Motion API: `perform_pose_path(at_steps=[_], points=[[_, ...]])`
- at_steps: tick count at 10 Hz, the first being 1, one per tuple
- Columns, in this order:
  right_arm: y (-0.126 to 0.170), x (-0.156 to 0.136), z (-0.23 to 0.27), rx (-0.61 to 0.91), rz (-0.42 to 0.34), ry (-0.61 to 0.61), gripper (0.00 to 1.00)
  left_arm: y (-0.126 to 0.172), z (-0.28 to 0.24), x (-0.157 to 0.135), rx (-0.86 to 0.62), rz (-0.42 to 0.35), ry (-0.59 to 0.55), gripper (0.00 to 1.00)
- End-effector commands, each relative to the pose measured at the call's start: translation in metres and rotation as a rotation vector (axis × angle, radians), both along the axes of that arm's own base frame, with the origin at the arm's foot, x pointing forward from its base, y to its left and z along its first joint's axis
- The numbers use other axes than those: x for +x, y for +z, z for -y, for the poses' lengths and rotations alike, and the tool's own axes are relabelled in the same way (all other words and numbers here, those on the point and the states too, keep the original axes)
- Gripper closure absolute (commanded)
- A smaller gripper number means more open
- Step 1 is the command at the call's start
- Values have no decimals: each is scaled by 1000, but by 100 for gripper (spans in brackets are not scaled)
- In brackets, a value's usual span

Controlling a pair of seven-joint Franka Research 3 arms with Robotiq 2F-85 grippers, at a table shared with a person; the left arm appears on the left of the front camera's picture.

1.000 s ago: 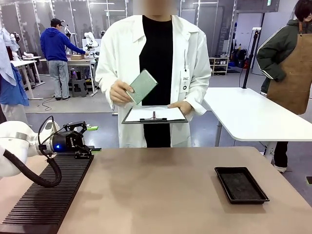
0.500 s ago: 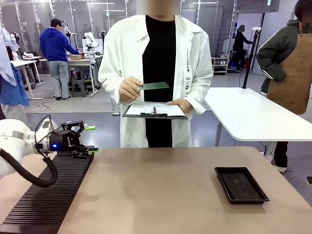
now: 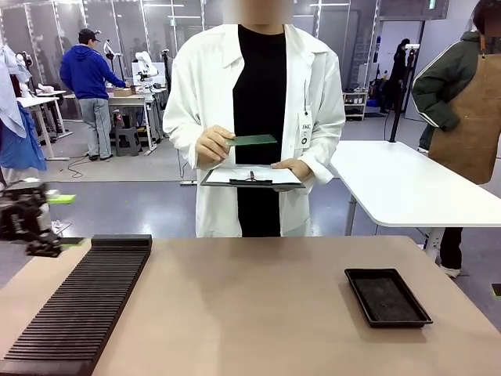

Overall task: Inspect the PCB.
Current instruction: Pick up the Blank PCB that the human is holding.

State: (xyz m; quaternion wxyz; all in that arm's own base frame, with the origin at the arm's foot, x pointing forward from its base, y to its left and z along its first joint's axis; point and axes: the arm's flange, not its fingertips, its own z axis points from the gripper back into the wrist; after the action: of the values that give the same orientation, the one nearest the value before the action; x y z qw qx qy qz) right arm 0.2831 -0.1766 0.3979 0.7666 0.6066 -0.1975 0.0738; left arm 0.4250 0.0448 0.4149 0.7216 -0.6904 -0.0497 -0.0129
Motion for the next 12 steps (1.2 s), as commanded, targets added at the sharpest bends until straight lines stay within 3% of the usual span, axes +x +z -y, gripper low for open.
perform_pose_path(at_steps=[1,4,6,8,12], points=[[1,0,0,10,10,-3,0,2,-32,-52,24,52,-59,0],[1,0,0,10,10,-3,0,-14,-78,-107,76,119,-70,0],[1,0,0,10,10,-3,0,-30,-99,-133,27,148,-51,0],[1,0,0,10,10,-3,0,-36,-100,-134,2,182,-36,0],[1,0,0,10,10,-3,0,-33,-101,-137,31,153,-24,0]])
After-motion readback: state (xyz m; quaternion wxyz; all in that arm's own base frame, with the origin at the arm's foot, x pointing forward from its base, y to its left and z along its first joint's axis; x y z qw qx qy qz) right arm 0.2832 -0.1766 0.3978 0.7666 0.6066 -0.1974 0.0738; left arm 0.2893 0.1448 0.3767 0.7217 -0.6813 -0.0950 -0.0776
